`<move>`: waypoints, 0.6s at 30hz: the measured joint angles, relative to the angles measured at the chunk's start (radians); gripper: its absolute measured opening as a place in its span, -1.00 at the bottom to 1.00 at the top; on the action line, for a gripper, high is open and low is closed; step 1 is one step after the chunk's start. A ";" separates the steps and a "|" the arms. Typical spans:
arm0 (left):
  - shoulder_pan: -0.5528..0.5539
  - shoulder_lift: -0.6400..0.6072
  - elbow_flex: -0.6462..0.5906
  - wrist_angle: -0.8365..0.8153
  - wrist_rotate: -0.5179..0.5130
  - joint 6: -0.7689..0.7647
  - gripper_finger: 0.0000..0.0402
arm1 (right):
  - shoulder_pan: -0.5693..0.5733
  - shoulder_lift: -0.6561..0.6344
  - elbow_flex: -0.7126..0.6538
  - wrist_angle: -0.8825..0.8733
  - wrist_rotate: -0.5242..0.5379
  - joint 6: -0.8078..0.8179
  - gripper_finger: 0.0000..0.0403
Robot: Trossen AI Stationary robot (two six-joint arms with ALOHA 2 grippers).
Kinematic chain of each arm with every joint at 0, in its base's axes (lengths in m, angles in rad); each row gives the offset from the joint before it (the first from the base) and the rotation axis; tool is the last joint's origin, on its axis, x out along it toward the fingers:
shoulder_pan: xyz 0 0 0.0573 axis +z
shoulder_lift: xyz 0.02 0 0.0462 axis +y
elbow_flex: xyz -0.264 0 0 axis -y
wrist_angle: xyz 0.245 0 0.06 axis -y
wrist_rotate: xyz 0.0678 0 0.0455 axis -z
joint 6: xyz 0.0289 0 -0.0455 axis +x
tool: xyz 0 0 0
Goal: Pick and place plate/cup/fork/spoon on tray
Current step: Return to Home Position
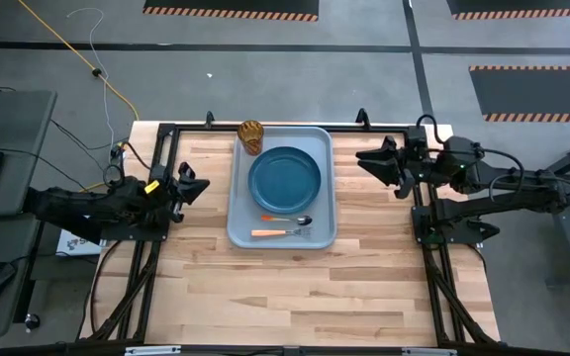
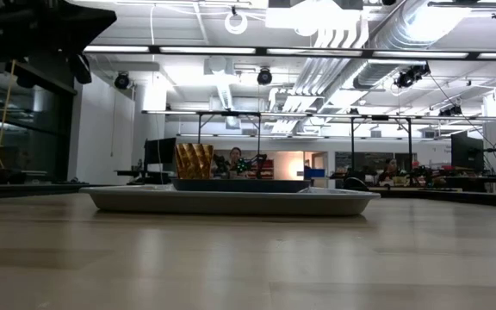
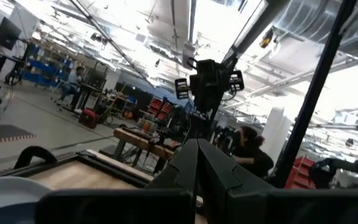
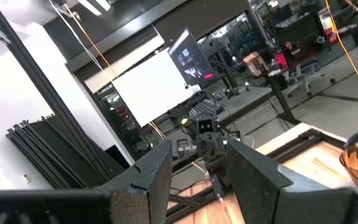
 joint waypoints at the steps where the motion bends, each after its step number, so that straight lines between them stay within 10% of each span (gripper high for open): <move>1: 0.000 0.000 0.000 -0.007 0.007 0.000 -1.00 | 0.000 -0.001 0.000 -0.010 0.000 0.002 -0.28; 18: 0.000 0.000 0.001 -0.260 0.143 -0.016 -1.00 | 0.000 -0.003 0.000 -0.058 -0.011 -0.037 -0.28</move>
